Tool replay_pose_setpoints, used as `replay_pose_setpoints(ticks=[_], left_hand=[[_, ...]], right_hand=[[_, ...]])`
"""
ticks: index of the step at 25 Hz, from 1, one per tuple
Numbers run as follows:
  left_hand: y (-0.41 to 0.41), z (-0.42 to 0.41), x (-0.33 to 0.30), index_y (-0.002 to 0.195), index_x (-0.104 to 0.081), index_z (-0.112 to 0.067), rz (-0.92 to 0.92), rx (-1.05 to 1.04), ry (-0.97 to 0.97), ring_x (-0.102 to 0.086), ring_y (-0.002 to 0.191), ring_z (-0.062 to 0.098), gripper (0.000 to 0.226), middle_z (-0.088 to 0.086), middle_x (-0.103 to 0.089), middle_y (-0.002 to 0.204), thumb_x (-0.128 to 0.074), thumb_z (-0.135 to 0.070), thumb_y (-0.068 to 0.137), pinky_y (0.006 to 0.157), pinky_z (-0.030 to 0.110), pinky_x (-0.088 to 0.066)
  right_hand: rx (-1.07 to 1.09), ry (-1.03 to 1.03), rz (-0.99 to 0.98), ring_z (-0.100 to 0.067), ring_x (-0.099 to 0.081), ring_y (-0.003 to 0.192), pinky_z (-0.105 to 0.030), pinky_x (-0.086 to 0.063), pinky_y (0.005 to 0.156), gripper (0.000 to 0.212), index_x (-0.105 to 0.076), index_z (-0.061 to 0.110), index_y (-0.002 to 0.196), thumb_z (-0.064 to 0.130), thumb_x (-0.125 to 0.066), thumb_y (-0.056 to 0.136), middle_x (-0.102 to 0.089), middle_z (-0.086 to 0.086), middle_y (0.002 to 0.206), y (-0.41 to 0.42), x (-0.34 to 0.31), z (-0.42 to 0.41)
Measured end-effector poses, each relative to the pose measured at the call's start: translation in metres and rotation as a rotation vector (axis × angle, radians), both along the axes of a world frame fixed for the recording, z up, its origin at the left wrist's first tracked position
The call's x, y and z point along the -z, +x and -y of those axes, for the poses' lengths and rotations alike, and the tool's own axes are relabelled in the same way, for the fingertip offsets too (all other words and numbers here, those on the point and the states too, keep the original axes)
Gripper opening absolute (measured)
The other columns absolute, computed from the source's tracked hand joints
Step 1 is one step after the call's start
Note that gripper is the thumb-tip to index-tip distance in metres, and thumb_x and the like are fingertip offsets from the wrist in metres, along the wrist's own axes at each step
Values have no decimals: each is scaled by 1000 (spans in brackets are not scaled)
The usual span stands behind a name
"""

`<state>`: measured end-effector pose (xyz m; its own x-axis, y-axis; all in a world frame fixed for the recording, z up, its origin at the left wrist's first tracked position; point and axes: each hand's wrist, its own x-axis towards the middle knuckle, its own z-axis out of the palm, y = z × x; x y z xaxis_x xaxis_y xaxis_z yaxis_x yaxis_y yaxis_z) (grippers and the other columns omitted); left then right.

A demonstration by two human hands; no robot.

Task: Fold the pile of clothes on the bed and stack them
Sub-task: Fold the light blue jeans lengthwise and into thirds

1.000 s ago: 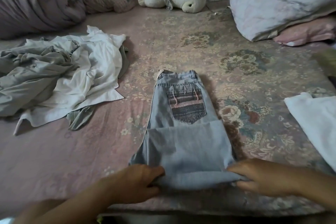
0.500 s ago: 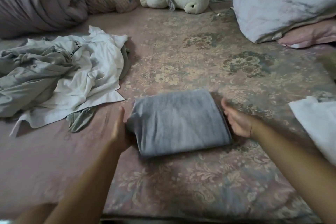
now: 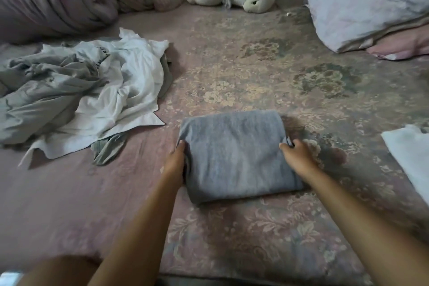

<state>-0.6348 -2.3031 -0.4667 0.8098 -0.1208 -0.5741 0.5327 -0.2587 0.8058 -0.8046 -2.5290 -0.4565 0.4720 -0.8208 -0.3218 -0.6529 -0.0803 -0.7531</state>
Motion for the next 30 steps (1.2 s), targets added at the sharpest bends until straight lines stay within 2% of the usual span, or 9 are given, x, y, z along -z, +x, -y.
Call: replay_pose_setpoints(ticks=[2,5,7,10,13,16,21,27,30], left_hand=[[10,-9,0,95,-61,-5,49,-24,30,-54,65,25,34,20,-61,82,-57,-39,91,61,31,-45],[15,-20,-9,100,-58,-1,502,-10,365,-57,84,28,23,21,-62,101,-55,-22,91,72,35,-46],[6,-19,-19,75,-55,-5,660,71,471,-57,76,31,29,18,-59,79,-51,-27,94,66,37,-43],[-1,-6,-29,60,-54,-4,411,233,458,-54,59,26,51,12,-55,60,-53,-42,93,63,34,-46],[5,-10,-29,79,-62,1,194,55,276,-62,77,31,43,23,-65,85,-58,-40,91,75,41,-52],[9,-25,-30,97,-61,-2,76,75,199,-57,76,29,32,17,-61,88,-62,-32,91,67,38,-50],[20,-46,-27,92,-60,-7,-81,198,-146,-60,71,20,6,12,-61,85,-60,-12,93,48,29,-55],[58,-52,-19,90,-60,-4,-60,477,-220,-60,71,19,15,13,-59,82,-56,-17,95,64,31,-55],[63,-48,-12,81,-58,-10,-103,536,-353,-60,55,10,18,5,-59,69,-51,-12,98,53,22,-53]], right_hand=[[8,17,-25,-33,-56,108,-31,-37,78,40,-54,-1,120,28,-52,93,-58,-20,118,3,-1,6],[-5,-13,-14,-36,-54,113,-35,-41,88,45,-51,-1,122,34,-52,94,-56,-22,124,7,0,7],[-20,-33,-9,-36,-54,113,-37,-41,88,44,-47,1,123,34,-51,95,-56,-21,124,7,2,2],[-35,-89,-26,-37,-53,110,-37,-39,82,40,-45,2,122,32,-49,96,-55,-21,123,6,-2,-4],[-120,-506,-166,-41,-47,113,-43,-39,87,41,-44,1,127,23,-53,94,-47,-24,126,6,-9,-12],[-418,-755,-40,-45,-49,111,-48,-41,92,40,-53,-4,125,13,-58,89,-50,-26,122,31,-25,-37],[-729,-549,-178,-35,-34,130,-41,-30,108,62,-39,5,139,46,-47,94,-36,-18,142,84,-37,-143],[-488,-584,-456,-33,-1,145,-56,0,114,85,-12,-2,148,57,-38,93,-5,-22,157,115,-17,-203],[-419,-620,-410,-31,-2,146,-52,0,115,81,-17,-1,148,55,-39,94,-8,-20,157,117,-10,-206]])
